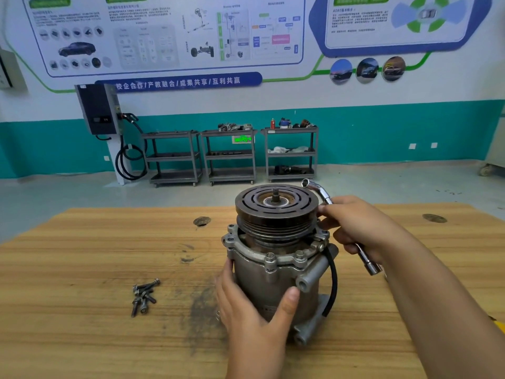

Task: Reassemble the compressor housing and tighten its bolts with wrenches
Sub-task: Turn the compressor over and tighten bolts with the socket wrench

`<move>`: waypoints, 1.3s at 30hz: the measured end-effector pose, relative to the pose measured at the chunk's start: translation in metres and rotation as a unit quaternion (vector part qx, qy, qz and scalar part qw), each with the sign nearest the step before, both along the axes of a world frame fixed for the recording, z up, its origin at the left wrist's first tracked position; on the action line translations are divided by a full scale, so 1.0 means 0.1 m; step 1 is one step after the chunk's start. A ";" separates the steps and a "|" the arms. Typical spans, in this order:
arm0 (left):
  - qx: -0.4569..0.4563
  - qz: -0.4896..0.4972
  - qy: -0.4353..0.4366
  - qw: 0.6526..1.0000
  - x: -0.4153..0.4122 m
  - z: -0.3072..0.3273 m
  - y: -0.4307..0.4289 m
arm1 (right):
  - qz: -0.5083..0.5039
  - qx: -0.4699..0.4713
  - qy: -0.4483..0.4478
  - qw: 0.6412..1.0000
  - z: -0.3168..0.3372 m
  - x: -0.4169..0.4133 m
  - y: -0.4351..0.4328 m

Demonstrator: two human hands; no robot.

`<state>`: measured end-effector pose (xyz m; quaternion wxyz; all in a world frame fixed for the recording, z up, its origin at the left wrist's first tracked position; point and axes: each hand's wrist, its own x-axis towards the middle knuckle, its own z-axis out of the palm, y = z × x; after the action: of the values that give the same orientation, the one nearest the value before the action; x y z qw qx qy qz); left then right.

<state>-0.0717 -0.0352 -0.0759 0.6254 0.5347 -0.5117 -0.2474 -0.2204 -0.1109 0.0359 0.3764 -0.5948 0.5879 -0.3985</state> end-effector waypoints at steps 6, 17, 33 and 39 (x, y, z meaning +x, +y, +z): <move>0.014 -0.077 -0.051 0.996 0.15 0.00 -0.09 | 0.013 0.019 -0.033 0.999 0.01 -0.13 -0.03; 0.079 -0.286 0.077 0.952 0.60 -0.06 -0.40 | -0.003 0.026 -0.070 0.997 0.09 -0.33 0.03; 0.051 -0.186 0.078 0.978 0.43 -0.01 -0.37 | -0.002 0.005 -0.134 0.991 -0.17 -0.12 -0.04; 0.102 -0.115 0.112 0.982 0.49 0.07 -0.43 | -0.039 -0.041 -0.325 0.944 -0.57 -0.07 0.08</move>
<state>-0.0230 -0.0782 -0.0690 0.5884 0.5019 -0.4687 -0.4268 -0.2270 -0.1025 -0.0214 0.5067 -0.4247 0.4393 -0.6082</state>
